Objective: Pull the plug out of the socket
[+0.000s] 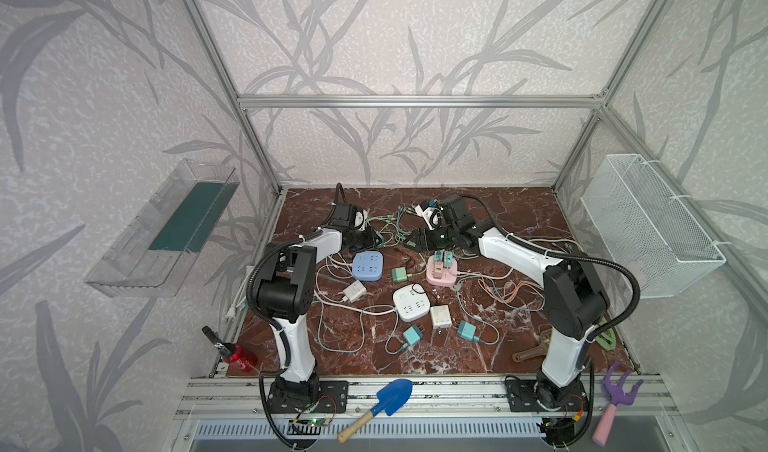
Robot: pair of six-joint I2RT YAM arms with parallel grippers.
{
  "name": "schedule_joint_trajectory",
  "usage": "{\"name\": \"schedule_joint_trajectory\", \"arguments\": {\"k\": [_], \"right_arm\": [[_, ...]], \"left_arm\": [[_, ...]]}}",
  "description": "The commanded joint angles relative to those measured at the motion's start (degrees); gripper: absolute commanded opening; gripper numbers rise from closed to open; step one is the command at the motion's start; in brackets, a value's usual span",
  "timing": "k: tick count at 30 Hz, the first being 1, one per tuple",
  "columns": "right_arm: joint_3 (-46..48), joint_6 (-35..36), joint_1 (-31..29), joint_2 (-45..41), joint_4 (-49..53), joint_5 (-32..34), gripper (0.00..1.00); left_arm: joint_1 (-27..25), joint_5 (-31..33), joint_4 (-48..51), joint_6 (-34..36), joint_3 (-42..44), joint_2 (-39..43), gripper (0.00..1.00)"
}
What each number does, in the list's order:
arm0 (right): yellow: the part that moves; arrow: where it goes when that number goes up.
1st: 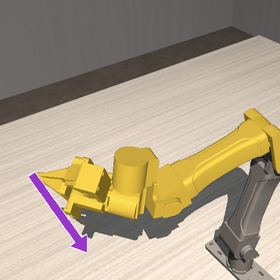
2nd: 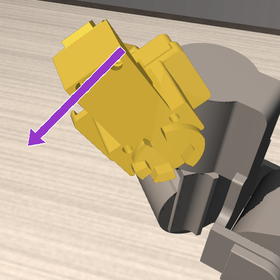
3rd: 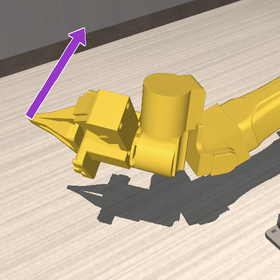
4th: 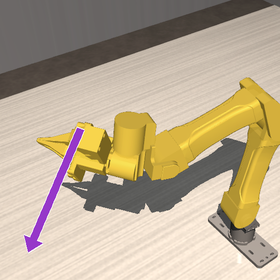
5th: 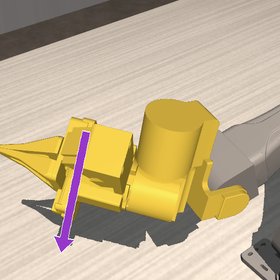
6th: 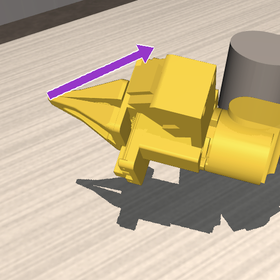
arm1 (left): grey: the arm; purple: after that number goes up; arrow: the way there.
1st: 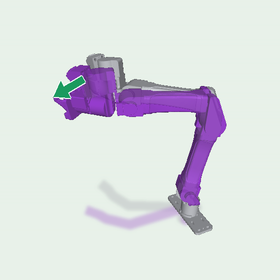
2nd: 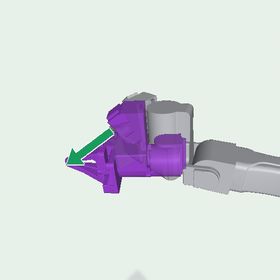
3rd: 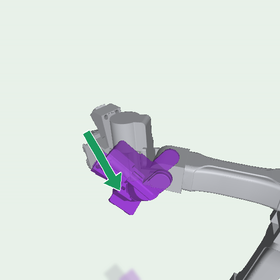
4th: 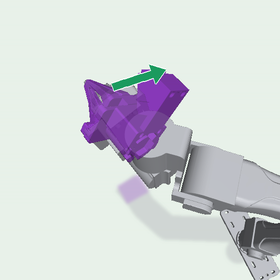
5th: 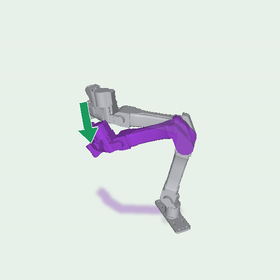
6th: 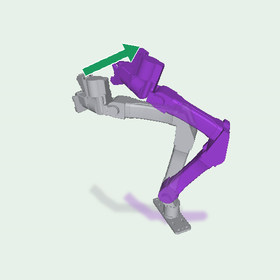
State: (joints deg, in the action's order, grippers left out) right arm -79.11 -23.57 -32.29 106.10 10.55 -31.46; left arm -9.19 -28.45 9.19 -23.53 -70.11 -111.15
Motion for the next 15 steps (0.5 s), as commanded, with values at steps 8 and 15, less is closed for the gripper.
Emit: {"name": "schedule_joint_trajectory", "arguments": {"k": [8, 15], "right_arm": [[6.1, 2.6, 3.3, -10.1, -1.3, 2.9, 0.62], [10.2, 3.0, 6.7, -15.4, -1.1, 3.0, 0.63]], "left_arm": [[0.4, 5.0, 4.4, 1.6, -0.9, 2.4, 0.6], [0.4, 11.5, 9.5, 3.1, -2.6, 5.7, 0.71]]}}
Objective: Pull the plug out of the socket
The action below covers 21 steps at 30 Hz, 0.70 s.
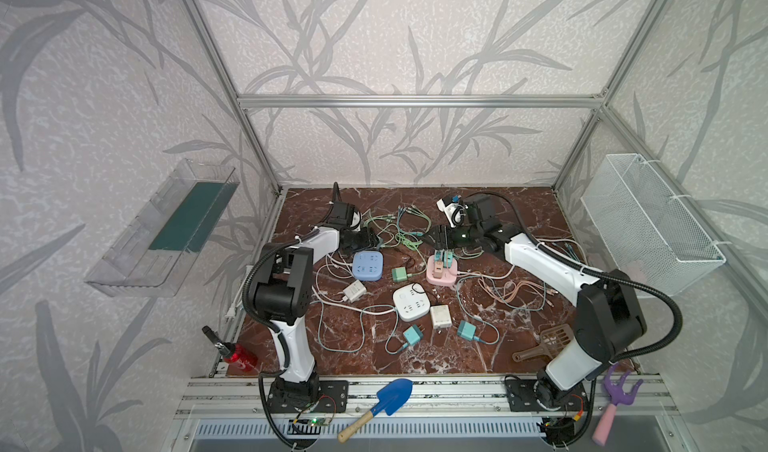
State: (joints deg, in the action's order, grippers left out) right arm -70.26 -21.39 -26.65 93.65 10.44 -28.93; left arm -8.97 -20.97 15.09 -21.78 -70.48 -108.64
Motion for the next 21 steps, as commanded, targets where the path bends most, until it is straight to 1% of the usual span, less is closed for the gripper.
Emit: {"name": "schedule_joint_trajectory", "arguments": {"k": [1, 5, 12, 18, 21], "right_arm": [[1.8, 0.9, 1.6, -3.6, -1.0, 0.4, 0.63], [3.6, 1.9, 3.7, -6.0, 0.5, 0.6, 0.63], [7.2, 4.2, 6.3, -10.1, 2.6, 1.9, 0.64], [10.6, 6.7, 6.9, -12.9, 4.0, 4.5, 0.64], [12.7, 6.9, 7.2, -14.3, 3.5, 5.3, 0.63]], "left_arm": [[0.3, 5.1, 4.4, 1.5, -2.5, 3.6, 0.74], [0.3, 9.2, 8.8, 2.0, -4.1, 4.3, 0.75], [0.3, 13.0, 11.1, 1.8, -4.4, 7.1, 0.75], [-0.8, 16.5, 11.1, 1.5, -2.9, 11.8, 0.75], [-2.4, 17.6, 10.6, 1.6, -1.3, 14.3, 0.75]]}}
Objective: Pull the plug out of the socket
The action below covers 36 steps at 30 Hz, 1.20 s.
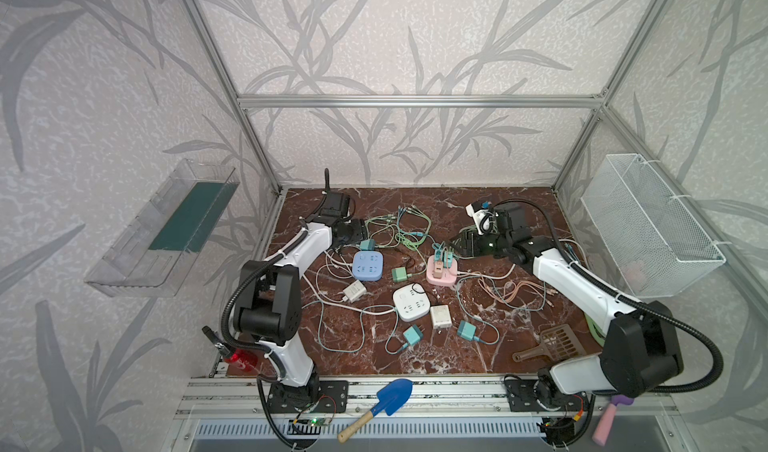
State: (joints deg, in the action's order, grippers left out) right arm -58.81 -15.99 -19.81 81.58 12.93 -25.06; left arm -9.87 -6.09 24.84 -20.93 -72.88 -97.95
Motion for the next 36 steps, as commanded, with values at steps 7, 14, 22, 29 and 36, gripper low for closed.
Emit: {"name": "schedule_joint_trajectory", "arguments": {"k": [7, 14, 22, 29, 36], "right_arm": [[5.9, 1.9, 0.7, -4.1, -0.6, 3.8, 0.62], [10.8, 2.1, 1.3, -4.4, -2.7, 4.6, 0.6], [17.6, 5.3, 1.3, -6.0, -8.0, 3.9, 0.64], [19.9, 3.6, 1.2, -5.2, -10.0, 2.9, 0.66], [19.7, 3.2, 1.1, -2.1, -10.1, 3.3, 0.6]], "left_arm": [[-9.5, 8.3, -0.7, 1.3, 5.0, 8.6, 0.78], [-20.1, 13.0, -7.7, -0.8, 10.7, 12.1, 0.82], [-30.6, 18.2, -13.3, -3.9, 14.1, 11.6, 0.86], [-37.5, 19.8, -18.0, -9.3, 15.8, 8.3, 0.89], [-42.4, 20.5, -18.7, -11.3, 13.9, 4.0, 0.89]]}}
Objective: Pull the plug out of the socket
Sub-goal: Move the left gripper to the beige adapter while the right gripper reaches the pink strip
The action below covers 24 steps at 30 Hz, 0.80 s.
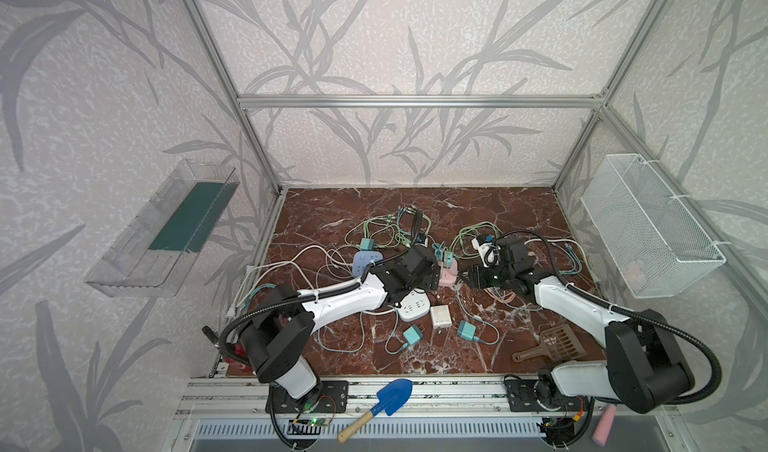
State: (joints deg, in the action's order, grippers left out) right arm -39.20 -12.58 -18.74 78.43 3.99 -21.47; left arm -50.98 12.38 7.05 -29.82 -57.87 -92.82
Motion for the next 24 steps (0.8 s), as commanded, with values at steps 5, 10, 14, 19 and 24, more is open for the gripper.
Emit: {"name": "schedule_joint_trajectory", "arguments": {"k": [5, 10, 14, 19, 24], "right_arm": [[-0.3, 0.3, -0.2, 2.7, -2.1, 0.4, 0.59], [-2.6, 0.7, -0.4, 5.7, -1.7, 1.3, 0.57], [-3.9, 1.0, -1.0, 6.9, -0.6, 2.0, 0.57], [-4.1, 1.4, -1.4, 7.8, -0.7, 2.8, 0.56], [-5.5, 2.0, -1.4, 8.2, 0.2, 4.1, 0.57]], "left_arm": [[-2.5, 1.7, 0.1, -3.1, -3.1, -4.3, 0.89], [-2.5, 0.7, 2.2, -3.2, -7.0, -8.6, 0.84], [-2.5, 1.5, 2.6, -3.0, -9.2, -10.8, 0.81], [-2.3, 2.3, 2.4, -3.3, -10.4, -12.7, 0.74], [-2.2, 2.5, 3.1, -1.9, -12.1, -13.9, 0.66]]}}
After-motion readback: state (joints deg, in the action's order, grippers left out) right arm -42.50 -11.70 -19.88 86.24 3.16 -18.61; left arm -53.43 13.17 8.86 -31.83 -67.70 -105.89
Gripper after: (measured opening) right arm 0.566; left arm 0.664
